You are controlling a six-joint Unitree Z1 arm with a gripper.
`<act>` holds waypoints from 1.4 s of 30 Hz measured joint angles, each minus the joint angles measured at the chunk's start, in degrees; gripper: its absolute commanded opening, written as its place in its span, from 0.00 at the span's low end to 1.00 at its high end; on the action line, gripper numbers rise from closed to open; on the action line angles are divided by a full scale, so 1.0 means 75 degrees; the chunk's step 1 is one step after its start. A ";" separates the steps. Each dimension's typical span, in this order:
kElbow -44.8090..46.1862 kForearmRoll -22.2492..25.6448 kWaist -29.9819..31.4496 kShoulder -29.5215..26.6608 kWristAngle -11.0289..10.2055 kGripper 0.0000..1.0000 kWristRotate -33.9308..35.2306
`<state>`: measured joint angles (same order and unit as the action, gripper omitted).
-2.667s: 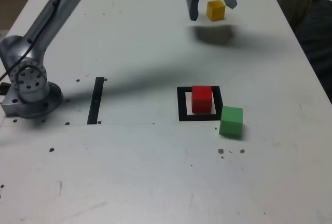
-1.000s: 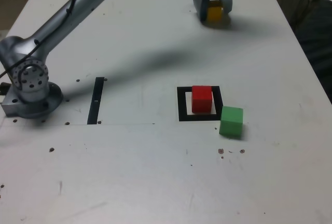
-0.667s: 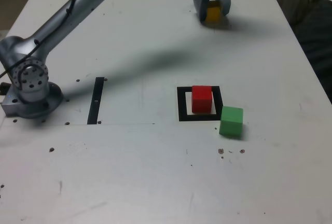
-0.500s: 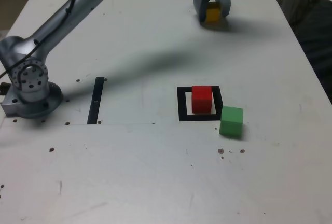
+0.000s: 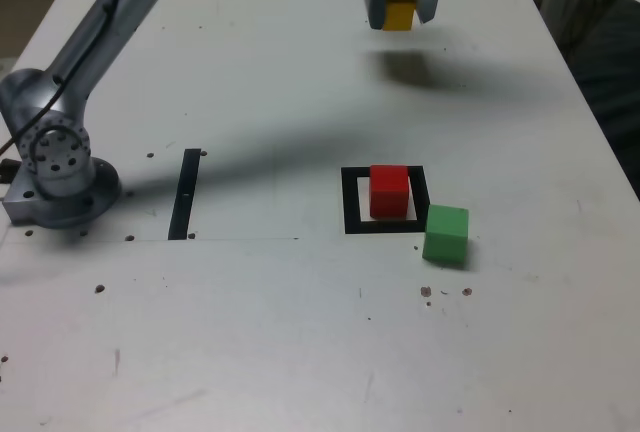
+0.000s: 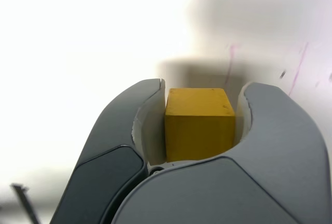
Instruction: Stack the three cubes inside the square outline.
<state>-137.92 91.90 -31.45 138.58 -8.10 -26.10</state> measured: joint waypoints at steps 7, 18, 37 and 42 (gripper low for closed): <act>0.1430 -0.0166 0.0331 -0.0914 0.0130 0.28 0.0221; 0.3843 -0.1088 0.1056 -0.2598 0.0241 0.28 0.0766; 0.5806 -0.1764 0.3088 -0.3973 0.0520 0.28 0.2229; 0.5907 -0.1765 0.3717 -0.3981 0.0573 0.28 0.2717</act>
<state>-93.62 78.67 -3.57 108.72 -3.79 -5.73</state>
